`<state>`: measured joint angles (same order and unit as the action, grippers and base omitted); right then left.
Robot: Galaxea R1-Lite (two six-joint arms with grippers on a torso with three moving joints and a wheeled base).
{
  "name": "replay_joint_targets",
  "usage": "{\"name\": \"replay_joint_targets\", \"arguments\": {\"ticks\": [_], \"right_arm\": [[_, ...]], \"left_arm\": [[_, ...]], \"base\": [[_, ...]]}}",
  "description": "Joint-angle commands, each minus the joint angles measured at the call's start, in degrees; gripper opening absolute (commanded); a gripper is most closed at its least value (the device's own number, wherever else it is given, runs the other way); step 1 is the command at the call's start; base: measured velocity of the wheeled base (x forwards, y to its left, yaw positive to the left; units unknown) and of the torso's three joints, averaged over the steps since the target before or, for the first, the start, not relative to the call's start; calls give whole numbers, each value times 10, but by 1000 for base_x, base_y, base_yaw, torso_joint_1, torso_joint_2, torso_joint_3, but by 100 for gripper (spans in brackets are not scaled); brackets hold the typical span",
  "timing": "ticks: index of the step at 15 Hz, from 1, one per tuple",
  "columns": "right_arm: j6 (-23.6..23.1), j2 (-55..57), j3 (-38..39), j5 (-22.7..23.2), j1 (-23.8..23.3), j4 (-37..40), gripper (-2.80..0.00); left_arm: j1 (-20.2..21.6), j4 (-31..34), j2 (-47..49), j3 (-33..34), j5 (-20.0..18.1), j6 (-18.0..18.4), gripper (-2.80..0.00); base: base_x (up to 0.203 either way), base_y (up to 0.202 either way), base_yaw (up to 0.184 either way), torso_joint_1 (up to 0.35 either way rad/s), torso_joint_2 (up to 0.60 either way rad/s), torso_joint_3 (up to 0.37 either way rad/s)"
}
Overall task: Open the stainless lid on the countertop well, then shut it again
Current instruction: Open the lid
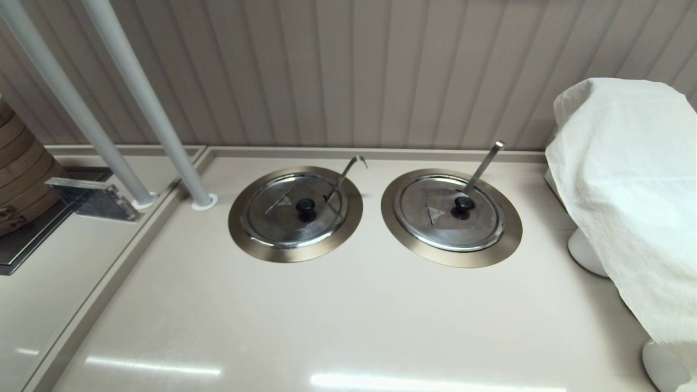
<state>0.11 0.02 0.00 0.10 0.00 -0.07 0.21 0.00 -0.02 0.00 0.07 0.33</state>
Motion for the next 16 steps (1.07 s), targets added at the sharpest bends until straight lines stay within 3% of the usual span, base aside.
{"name": "replay_joint_targets", "arguments": {"ticks": [1,5,6,9,12,16], "right_arm": [[1,0,0,1,0,0,0],[0,0,0,0,0,0,0],[0,0,0,0,0,0,0],[0,0,0,0,0,0,0],[0,0,0,0,0,0,0],[0,0,0,0,0,0,0]], "left_arm": [[1,0,1,1,0,0,-280],[1,-5,1,-24,-3,1,-280],[1,1,4,-68,-4,-4,-280],[2,71,58,-298,-33,-11,-280],[4,112,226,-437,-80,-15,-280],[4,78,485,-546,-119,-16,-280]], "base": [[0,0,0,0,0,0],[0,0,0,0,0,0],[0,0,0,0,0,0],[0,0,0,0,0,0],[0,0,0,0,0,0],[0,0,0,0,0,0]]}}
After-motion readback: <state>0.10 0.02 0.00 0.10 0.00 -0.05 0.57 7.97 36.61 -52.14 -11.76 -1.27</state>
